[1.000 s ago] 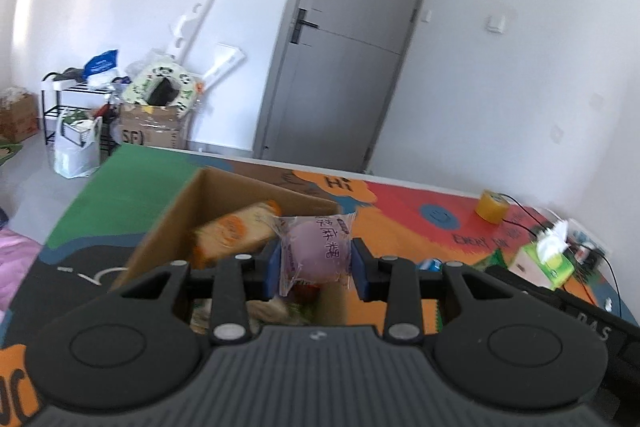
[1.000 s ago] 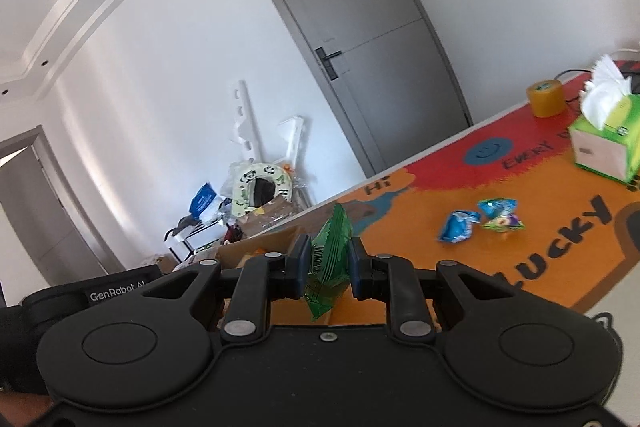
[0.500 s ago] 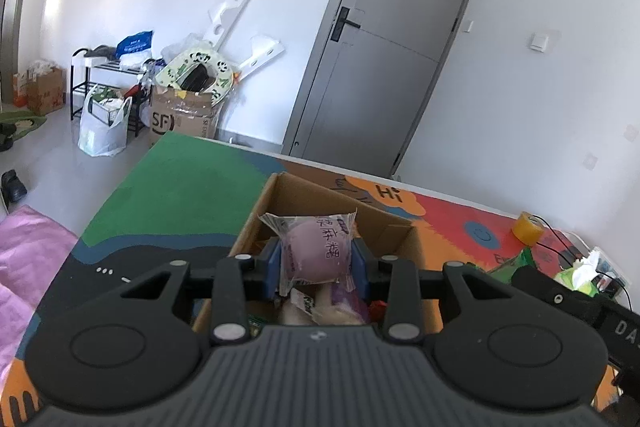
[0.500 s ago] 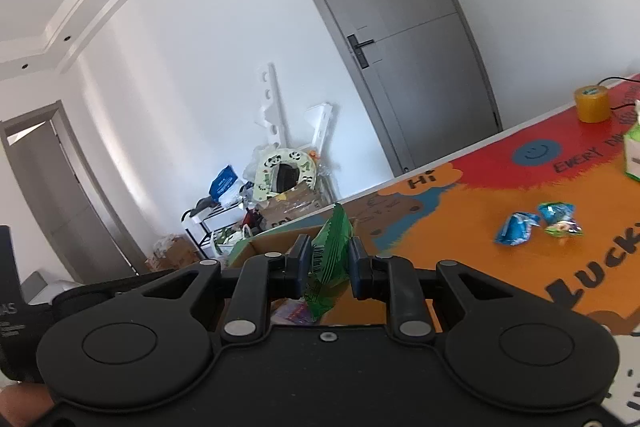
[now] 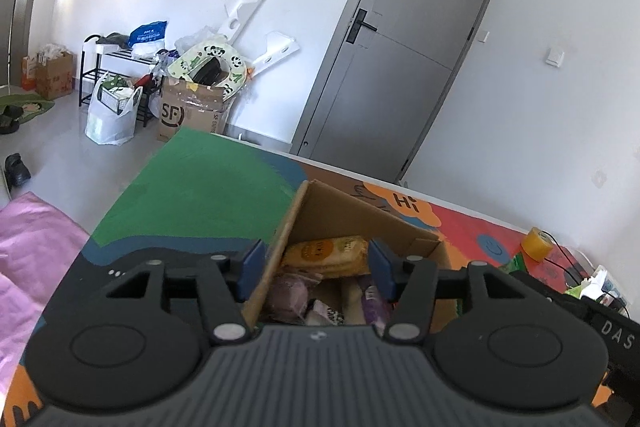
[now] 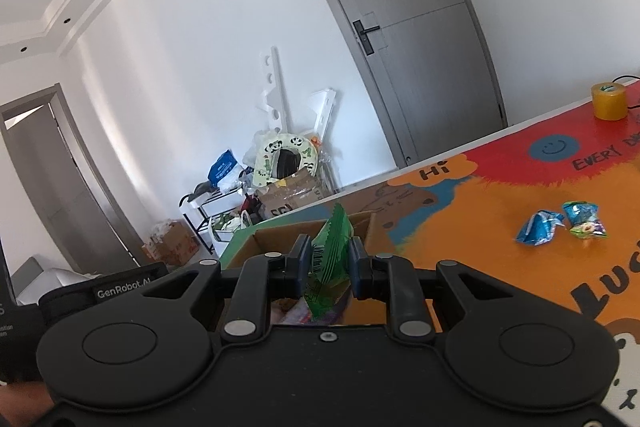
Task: Organize snacks
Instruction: 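Open both tools to drop the two snacks into the box, then move both open tools back to the last two snacks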
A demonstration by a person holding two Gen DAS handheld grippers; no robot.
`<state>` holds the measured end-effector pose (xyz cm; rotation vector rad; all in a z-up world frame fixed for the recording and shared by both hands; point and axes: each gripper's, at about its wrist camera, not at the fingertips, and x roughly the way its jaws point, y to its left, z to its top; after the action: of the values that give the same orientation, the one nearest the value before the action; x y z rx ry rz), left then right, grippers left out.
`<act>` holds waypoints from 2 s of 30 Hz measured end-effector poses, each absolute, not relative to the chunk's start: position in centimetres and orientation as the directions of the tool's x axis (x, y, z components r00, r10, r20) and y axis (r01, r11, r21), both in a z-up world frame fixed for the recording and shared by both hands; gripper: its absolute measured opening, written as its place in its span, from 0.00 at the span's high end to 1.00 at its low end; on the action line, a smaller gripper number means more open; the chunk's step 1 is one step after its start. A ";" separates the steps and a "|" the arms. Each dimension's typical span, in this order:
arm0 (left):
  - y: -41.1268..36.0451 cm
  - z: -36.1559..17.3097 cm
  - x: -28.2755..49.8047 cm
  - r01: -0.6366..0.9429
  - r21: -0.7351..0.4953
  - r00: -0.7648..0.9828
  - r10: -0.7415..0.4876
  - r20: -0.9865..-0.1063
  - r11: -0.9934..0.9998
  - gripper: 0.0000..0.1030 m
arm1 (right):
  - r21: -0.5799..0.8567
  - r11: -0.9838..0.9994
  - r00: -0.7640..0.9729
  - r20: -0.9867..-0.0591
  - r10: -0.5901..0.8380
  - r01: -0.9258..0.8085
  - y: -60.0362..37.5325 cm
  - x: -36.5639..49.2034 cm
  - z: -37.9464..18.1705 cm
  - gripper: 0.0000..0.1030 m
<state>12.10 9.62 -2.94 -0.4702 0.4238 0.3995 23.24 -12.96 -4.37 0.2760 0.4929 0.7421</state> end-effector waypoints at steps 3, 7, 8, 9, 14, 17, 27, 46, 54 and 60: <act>9.8 -2.9 11.7 -0.459 -0.355 0.840 0.268 -0.472 0.815 0.44 | 0.395 0.705 0.626 -0.328 0.707 -0.589 -11.9 23.4 -4.1 0.79; 10.2 -2.7 11.3 -0.466 -0.355 0.839 0.278 -0.467 0.810 0.38 | 0.389 0.703 0.618 -0.338 0.710 -0.595 -10.4 24.0 -4.0 0.79; 10.3 -2.7 11.2 -0.468 -0.354 0.839 0.282 -0.466 0.810 0.37 | 0.388 0.701 0.615 -0.338 0.712 -0.598 -10.2 24.1 -3.9 0.79; 10.5 -2.7 11.1 -0.470 -0.353 0.838 0.284 -0.465 0.809 0.37 | 0.387 0.702 0.615 -0.341 0.711 -0.598 -9.9 24.2 -4.0 0.79; 11.5 -2.7 10.8 -0.490 -0.360 0.830 0.297 -0.473 0.794 0.36 | 0.396 0.687 0.591 -0.350 0.727 -0.609 -8.3 24.5 -4.0 0.79; 11.9 -2.7 10.7 -0.498 -0.364 0.825 0.302 -0.477 0.787 0.36 | 0.395 0.663 0.565 -0.348 0.748 -0.636 -7.3 24.4 -4.0 0.77; 11.3 -2.6 10.7 -0.488 -0.359 0.828 0.292 -0.479 0.795 0.35 | 0.420 0.694 0.586 -0.373 0.720 -0.585 -9.7 24.3 -4.6 0.69; 5.7 -3.1 12.9 -0.406 -0.304 0.827 0.205 -0.523 0.862 0.20 | 0.435 0.753 0.640 -0.405 0.653 -0.494 -17.9 23.9 -6.1 0.37; 2.9 -3.7 13.9 -0.379 -0.285 0.808 0.165 -0.566 0.880 0.18 | 0.440 0.769 0.654 -0.416 0.632 -0.463 -20.7 24.2 -6.5 0.23; 1.1 -3.6 14.8 -0.360 -0.272 0.805 0.150 -0.574 0.892 0.18 | 0.430 0.795 0.680 -0.426 0.597 -0.428 -22.7 24.5 -6.8 0.12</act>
<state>14.76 1.06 -3.64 -0.3839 0.5743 0.2804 24.48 -22.71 -6.75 0.3086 0.5831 0.5852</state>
